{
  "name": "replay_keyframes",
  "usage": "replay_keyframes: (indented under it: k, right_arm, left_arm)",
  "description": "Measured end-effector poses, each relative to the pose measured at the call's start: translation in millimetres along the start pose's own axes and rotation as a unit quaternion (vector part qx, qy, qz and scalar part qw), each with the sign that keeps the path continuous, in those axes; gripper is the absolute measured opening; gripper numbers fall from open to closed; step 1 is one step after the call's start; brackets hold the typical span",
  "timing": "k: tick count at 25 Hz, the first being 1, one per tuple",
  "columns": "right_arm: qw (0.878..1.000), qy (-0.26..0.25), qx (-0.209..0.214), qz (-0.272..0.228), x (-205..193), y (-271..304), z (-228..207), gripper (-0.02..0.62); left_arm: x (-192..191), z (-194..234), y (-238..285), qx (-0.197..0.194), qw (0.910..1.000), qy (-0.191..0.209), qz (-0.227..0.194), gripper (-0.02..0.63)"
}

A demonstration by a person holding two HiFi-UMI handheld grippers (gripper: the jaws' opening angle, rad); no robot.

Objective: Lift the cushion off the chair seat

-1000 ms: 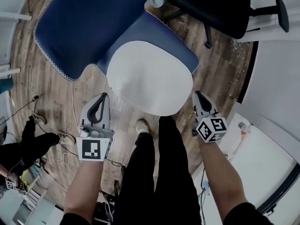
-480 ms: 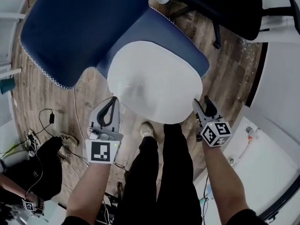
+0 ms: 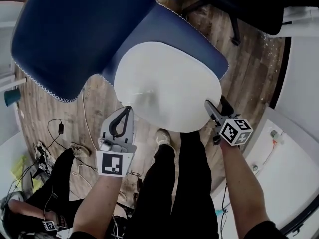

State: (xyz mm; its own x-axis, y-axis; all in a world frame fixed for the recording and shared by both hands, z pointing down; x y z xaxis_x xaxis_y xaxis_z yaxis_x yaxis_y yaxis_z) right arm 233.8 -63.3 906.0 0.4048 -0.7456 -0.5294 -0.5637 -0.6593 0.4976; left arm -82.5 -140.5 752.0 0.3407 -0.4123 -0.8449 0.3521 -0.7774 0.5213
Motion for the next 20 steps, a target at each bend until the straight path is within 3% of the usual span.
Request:
replay_keyframes:
  k: [8, 12, 16, 20]
  right_arm:
    - [0.999, 0.042, 0.003, -0.011, -5, 0, -12, 0.336]
    - [0.998, 0.061, 0.029, -0.004, -4, 7, -11, 0.331]
    - [0.996, 0.05, 0.068, -0.006, 2, 6, 3, 0.141]
    - [0.996, 0.024, 0.085, -0.008, 10, 0, 18, 0.07]
  left_arm:
    - [3, -1, 6, 0.0, 1.0, -0.001, 0.001, 0.005]
    - [2, 5, 8, 0.011, 0.9999, -0.007, 0.005, 0.005]
    - [3, 11, 4, 0.018, 0.9998, -0.007, 0.006, 0.005]
    - [6, 14, -4, 0.028, 0.9996, -0.007, 0.004, 0.005]
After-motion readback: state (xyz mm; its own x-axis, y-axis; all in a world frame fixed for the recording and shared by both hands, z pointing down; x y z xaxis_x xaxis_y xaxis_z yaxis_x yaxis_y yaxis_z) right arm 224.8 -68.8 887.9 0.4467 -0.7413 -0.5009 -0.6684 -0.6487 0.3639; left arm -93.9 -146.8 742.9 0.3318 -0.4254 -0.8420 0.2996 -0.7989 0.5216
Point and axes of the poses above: the fingertips, and each gripper's own axes: y forward along the fingers, z to its left, x out of its top, the point moved 5 cm from there along -y, backward along the fingers, and after that the axes turned 14 degrees about x, right-handed, at the moved point
